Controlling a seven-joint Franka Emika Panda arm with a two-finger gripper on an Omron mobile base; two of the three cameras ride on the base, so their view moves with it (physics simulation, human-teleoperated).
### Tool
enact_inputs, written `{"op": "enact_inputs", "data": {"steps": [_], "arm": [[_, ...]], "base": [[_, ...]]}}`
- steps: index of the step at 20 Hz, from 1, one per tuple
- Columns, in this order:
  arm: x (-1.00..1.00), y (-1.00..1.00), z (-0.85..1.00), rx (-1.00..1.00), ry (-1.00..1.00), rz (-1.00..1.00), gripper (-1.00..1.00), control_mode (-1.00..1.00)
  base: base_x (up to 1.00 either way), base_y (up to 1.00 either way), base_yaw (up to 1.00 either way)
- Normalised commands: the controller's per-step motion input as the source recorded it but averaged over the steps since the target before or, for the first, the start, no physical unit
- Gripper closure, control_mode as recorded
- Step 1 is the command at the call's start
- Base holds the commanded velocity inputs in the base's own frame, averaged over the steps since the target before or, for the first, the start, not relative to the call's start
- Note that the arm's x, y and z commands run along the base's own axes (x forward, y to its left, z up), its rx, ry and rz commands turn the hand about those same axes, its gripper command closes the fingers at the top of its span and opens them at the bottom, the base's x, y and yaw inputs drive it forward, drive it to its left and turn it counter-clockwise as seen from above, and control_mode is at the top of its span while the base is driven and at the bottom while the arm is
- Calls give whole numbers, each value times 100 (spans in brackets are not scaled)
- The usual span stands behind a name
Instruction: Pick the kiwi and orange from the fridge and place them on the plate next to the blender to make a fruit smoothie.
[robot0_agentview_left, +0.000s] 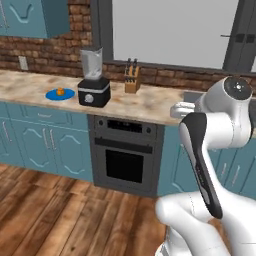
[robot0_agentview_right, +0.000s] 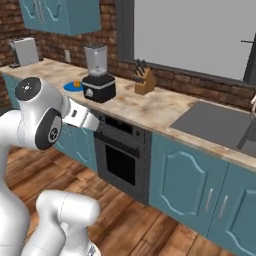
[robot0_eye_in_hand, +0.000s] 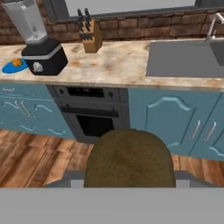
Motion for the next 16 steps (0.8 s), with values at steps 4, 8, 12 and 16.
{"op": "enact_inputs", "data": {"steps": [4, 8, 12, 16], "arm": [[0, 0, 0, 0, 0, 0, 100, 100], [0, 0, 0, 0, 0, 0, 100, 100], [0, 0, 0, 0, 0, 0, 100, 100], [0, 0, 0, 0, 0, 0, 100, 100]], "base": [[100, 100, 1], [100, 100, 0], [45, -13, 6], [89, 31, 1]]}}
